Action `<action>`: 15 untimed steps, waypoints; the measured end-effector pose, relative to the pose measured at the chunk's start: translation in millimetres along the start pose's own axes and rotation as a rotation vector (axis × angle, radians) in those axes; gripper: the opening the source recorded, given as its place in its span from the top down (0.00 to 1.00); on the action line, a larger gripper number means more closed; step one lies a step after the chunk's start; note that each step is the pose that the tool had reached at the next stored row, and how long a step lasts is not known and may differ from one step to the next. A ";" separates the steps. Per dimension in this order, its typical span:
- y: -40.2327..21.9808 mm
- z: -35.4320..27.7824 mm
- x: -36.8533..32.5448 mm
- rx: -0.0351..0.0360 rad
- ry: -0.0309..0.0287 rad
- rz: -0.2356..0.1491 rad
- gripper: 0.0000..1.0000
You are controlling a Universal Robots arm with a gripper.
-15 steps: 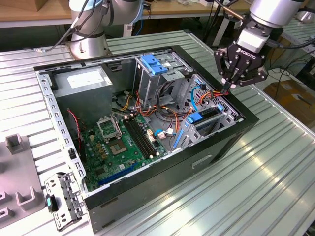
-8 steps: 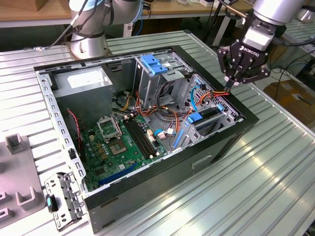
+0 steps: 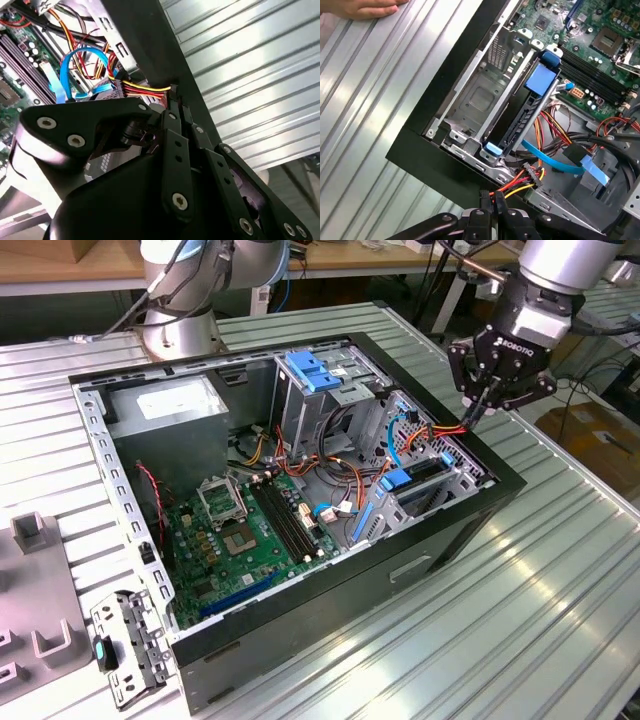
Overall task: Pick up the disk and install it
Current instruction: 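Insert the first disk wire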
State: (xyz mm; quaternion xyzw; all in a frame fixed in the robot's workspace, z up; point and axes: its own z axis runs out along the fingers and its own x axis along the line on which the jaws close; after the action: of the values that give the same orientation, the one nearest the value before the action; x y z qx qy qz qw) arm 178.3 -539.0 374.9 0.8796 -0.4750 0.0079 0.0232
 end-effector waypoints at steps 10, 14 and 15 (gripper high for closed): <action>0.3 9.4 0.6 0.0146 0.0142 -0.314 0.75; 0.6 0.9 0.8 0.0157 0.0149 -0.338 0.83; 0.7 0.2 0.9 0.0159 0.0148 -0.338 0.83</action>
State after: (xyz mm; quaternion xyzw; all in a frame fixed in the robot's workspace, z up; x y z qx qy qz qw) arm 178.2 -540.1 374.7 0.9471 -0.3198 0.0141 0.0207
